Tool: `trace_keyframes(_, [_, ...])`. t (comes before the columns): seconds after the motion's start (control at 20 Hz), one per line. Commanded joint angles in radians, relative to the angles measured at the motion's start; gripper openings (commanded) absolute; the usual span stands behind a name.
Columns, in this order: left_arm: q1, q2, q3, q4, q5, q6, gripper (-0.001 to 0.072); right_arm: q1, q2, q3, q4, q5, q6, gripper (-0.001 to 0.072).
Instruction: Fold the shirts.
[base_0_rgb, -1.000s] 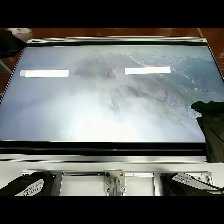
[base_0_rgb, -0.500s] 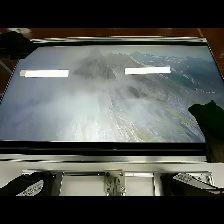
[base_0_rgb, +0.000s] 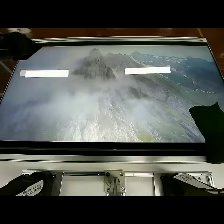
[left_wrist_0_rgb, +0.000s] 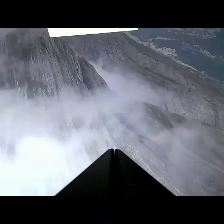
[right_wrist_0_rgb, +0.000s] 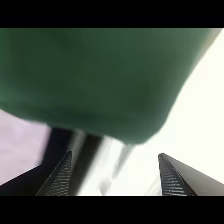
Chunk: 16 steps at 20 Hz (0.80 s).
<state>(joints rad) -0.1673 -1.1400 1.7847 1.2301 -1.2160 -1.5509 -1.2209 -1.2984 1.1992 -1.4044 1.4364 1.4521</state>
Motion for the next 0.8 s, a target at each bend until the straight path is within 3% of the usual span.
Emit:
trace_keyframes(0.0, [-0.002, -0.022, 0.0, 0.008, 0.002, 0.001, 0.0035, 0.002, 0.07, 0.04, 0.171, -0.155, -0.027, 0.063])
trace_keyframes(0.05, [-0.008, -0.045, 0.0, 0.023, -0.009, 0.001, 0.0034, 0.028, 0.116, 0.063, 0.216, -0.254, -0.057, 0.0568])
trace_keyframes(0.15, [-0.057, -0.116, 0.0, 0.126, -0.072, -0.011, 0.0033, 0.15, 0.215, 0.079, 0.277, -0.43, -0.166, 0.0568])
trace_keyframes(0.2, [-0.105, -0.164, 0.0, 0.22, -0.137, -0.047, 0.0033, 0.236, 0.255, 0.079, 0.287, -0.465, -0.205, 0.0568])
trace_keyframes(0.3, [-0.217, -0.273, 0.0, 0.419, -0.315, -0.104, 0.0036, 0.461, 0.287, 0.076, 0.249, -0.402, -0.207, 0.057])
trace_keyframes(0.35, [-0.257, -0.328, 0.0, 0.447, -0.376, -0.101, 0.0166, 0.584, 0.277, 0.063, 0.231, -0.325, -0.171, 0.0628])
trace_keyframes(0.4, [-0.288, -0.379, 0.0, 0.433, -0.406, -0.109, 0.065, 0.684, 0.257, 0.038, 0.224, -0.257, -0.146, 0.0679])
trace_keyframes(0.45, [-0.309, -0.413, 0.0, 0.428, -0.41, -0.12, 0.0717, 0.77, 0.226, 0.019, 0.215, -0.187, -0.105, 0.0679])
trace_keyframes(0.6, [-0.34, -0.417, -0.051, 0.415, -0.314, -0.152, 0.0709, 0.896, 0.134, 0.013, 0.212, -0.064, -0.018, 0.0679])
trace_keyframes(0.75, [-0.342, -0.369, -0.159, 0.346, -0.193, -0.194, 0.0705, 0.956, 0.103, 0.013, 0.212, -0.05, -0.015, 0.0679])
